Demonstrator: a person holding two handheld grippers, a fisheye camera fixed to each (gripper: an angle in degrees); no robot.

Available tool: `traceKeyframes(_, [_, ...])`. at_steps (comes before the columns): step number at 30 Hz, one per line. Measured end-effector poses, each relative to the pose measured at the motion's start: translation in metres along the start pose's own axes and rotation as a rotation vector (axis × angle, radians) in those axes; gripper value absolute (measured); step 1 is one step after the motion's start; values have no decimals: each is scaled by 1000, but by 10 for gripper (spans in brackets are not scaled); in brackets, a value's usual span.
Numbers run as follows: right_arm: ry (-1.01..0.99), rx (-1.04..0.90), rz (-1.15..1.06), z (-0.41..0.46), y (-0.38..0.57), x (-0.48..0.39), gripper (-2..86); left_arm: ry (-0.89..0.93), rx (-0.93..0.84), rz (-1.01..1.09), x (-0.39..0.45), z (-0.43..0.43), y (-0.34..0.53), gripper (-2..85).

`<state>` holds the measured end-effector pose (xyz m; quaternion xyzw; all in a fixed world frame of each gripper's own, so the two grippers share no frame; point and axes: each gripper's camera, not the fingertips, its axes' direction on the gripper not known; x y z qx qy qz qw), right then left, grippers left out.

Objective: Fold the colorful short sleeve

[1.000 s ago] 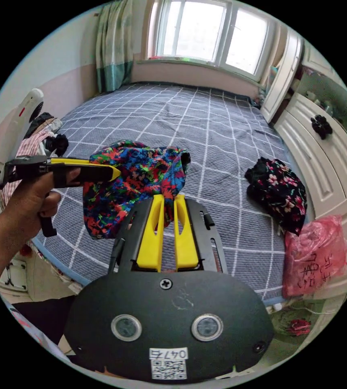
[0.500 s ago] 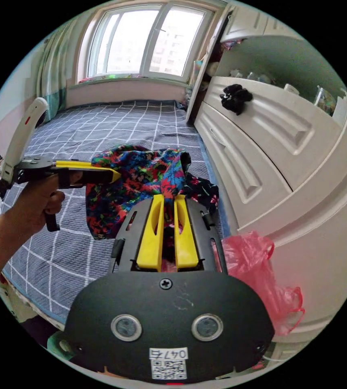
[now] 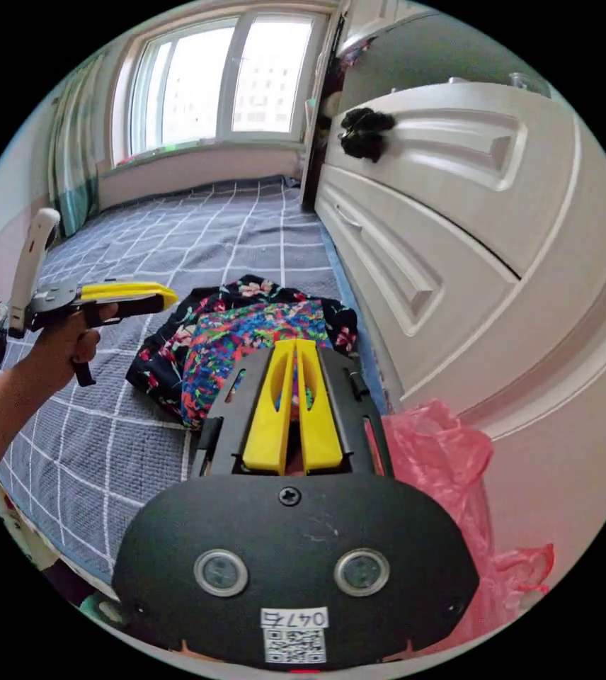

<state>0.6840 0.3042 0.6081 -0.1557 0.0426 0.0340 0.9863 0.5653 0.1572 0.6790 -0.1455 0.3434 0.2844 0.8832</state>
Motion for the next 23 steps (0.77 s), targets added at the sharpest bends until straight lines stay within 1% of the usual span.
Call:
traceKeyframes(1, [10,-41,-3,8,1,-4,-1,0,-80,-4,7,13,1,30])
traceKeyframes(2, [45,-119,13,26,6,-9,-3,2,-124,-16,9,20,4,22])
traceKeyframes(3, [69,-222,40,45,13,-12,-4,22,-212,-47,13,30,11,7])
traceKeyframes(4, [68,-261,45,53,18,-13,-4,66,-256,-63,16,28,21,2])
traceKeyframes(5, [54,-297,48,60,25,-17,-3,86,-251,-63,18,21,27,-1])
traceKeyframes(6, [42,-274,31,52,27,-24,-2,107,-190,-59,21,-3,40,-4])
traceKeyframes(7, [34,-223,15,43,28,-28,-1,97,-83,-54,23,-36,57,-6])
traceKeyframes(8, [-2,-88,-22,17,29,-42,1,88,-32,-48,24,-55,67,-6])
traceKeyframes(9, [-53,20,-71,-11,30,-59,2,63,45,-33,25,-92,90,-7])
traceKeyframes(10, [-78,61,-99,-25,32,-69,3,23,90,-26,23,-128,116,-7])
traceKeyframes(11, [-119,119,-152,-49,36,-92,2,-3,100,-34,22,-145,130,-8])
traceKeyframes(13, [-161,150,-212,-80,45,-131,-1,-72,87,-102,10,-212,194,-8])
traceKeyframes(14, [-188,145,-245,-97,52,-162,-4,-85,74,-128,6,-228,211,-8])
traceKeyframes(16, [-216,129,-298,-117,63,-211,1,-150,21,-263,-13,-292,285,-8])
traceKeyframes(17, [-213,120,-333,-129,69,-247,5,-167,9,-297,-18,-308,304,-8])
traceKeyframes(18, [-212,124,-381,-141,73,-284,9,-211,-15,-362,-28,-342,342,-8])
traceKeyframes(19, [-210,134,-410,-148,75,-303,12,-268,-35,-409,-36,-376,380,-8])
traceKeyframes(20, [-203,157,-469,-160,78,-342,16,-303,-48,-429,-39,-393,398,-8])
traceKeyframes(21, [-197,181,-519,-173,80,-379,22,-385,-74,-472,-47,-429,433,-8])
traceKeyframes(22, [-200,194,-537,-179,80,-397,23,-464,-90,-504,-55,-470,468,-8])
traceKeyframes(23, [-225,221,-554,-192,79,-429,27,-494,-95,-514,-60,-490,484,-8])
